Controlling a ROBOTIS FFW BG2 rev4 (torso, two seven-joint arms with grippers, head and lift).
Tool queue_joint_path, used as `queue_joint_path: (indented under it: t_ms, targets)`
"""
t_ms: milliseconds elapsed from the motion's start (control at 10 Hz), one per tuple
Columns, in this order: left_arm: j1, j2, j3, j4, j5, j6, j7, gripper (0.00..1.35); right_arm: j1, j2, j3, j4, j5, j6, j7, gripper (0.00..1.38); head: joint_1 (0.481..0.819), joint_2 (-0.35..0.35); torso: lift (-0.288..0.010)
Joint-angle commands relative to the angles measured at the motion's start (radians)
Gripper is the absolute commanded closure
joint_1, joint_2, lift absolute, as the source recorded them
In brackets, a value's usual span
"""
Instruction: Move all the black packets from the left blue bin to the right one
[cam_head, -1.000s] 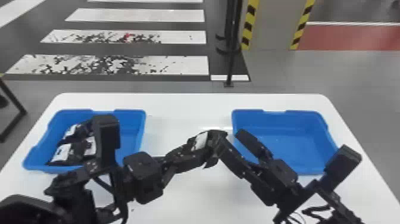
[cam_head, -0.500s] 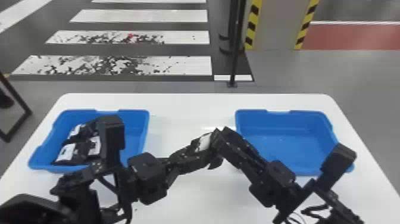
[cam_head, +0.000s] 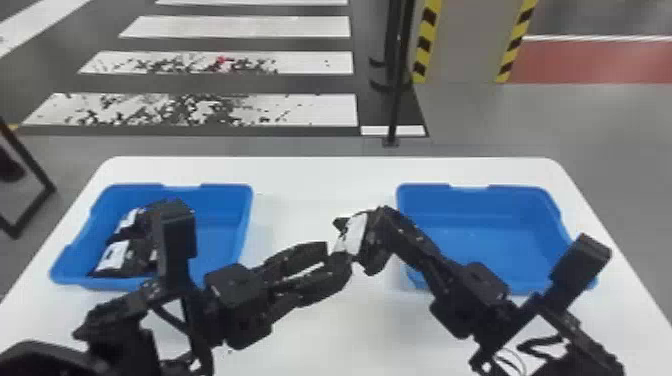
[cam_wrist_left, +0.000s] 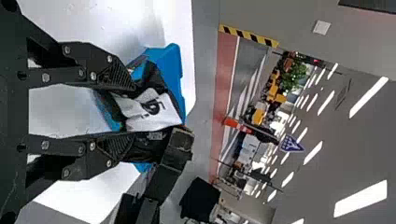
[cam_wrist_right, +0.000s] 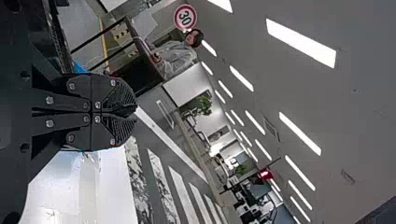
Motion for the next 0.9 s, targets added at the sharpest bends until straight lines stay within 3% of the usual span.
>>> queue_joint_path:
  t_ms: [0,400,700,800]
  targets:
    - [0.022,-0.008,0.033,0.000,0.011,-0.021,0.001,0.11,-0.025,-0.005,-0.034,0.024,0.002,0.000,0.000,1.28,0.695,0.012,-0.140]
    - [0.059,-0.017,0.083,-0.003,0.029,-0.026,0.001,0.17,-0.173,-0.023,-0.150,0.233,0.070,-0.003,-0.009,1.28,0.695,-0.021,-0.140]
    - [0.054,-0.018,0.091,-0.003,0.033,-0.031,0.001,0.17,-0.261,-0.026,-0.307,0.370,0.207,-0.020,-0.017,1.28,0.695,-0.121,-0.140]
    - [0.061,-0.021,0.103,-0.003,0.033,-0.028,0.001,0.17,-0.266,-0.026,-0.347,0.390,0.233,-0.037,-0.026,1.20,0.695,-0.169,-0.140]
